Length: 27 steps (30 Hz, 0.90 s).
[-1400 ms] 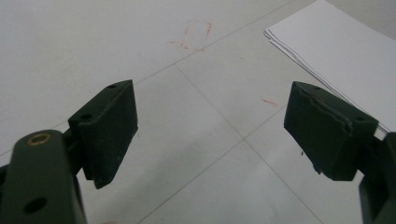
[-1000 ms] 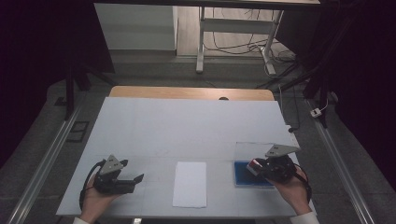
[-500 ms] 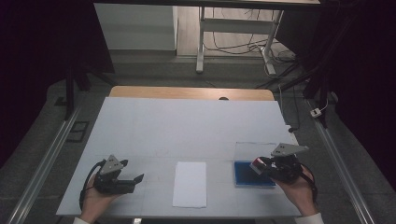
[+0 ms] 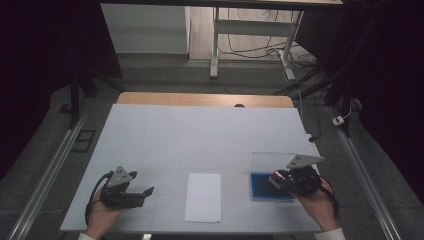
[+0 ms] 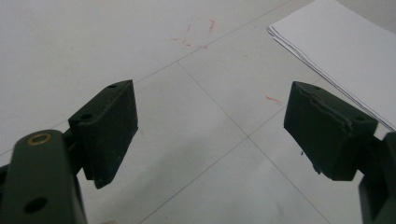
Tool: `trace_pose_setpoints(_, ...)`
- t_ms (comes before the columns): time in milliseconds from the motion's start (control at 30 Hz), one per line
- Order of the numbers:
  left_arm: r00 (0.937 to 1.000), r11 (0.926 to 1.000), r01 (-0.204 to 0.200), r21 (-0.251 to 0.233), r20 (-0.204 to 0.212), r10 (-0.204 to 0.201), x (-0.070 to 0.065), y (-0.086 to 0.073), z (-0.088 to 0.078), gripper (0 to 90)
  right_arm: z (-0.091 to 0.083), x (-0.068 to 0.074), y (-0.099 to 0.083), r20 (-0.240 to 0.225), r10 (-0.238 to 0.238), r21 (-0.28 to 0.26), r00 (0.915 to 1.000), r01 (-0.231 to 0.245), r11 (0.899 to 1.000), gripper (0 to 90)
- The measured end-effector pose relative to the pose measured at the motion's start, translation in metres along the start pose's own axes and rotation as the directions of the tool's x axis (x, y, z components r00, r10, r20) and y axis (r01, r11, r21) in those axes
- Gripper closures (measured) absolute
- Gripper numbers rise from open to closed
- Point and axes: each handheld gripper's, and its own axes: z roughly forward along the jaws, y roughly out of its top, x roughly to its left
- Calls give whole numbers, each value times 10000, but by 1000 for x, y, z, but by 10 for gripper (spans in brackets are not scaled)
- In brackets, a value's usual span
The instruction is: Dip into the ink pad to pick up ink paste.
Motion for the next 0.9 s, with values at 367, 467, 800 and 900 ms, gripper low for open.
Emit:
trace_pose_setpoints(367, 10000, 10000, 9, 51, -11, -8, 0, 0, 1, 175, 10, -4, -6, 18, 191, 380, 9998, -191, 9991, 706)
trace_pose_setpoints(467, 10000, 10000, 3, 60, -6, -3, 0, 0, 1, 175, 12, -4, -6, 91, 175, 360, 9998, -178, 9992, 706)
trace_pose_setpoints(800, 10000, 10000, -8, 79, -17, 8, 0, -1, 1, 176, 16, -4, -7, 147, 79, 561, 9999, -87, 9984, 706)
trace_pose_setpoints(900, 10000, 10000, -23, 88, -12, 23, 0, -1, 1, 176, 17, -4, -7, 176, 105, 595, 9998, -115, 9982, 706)
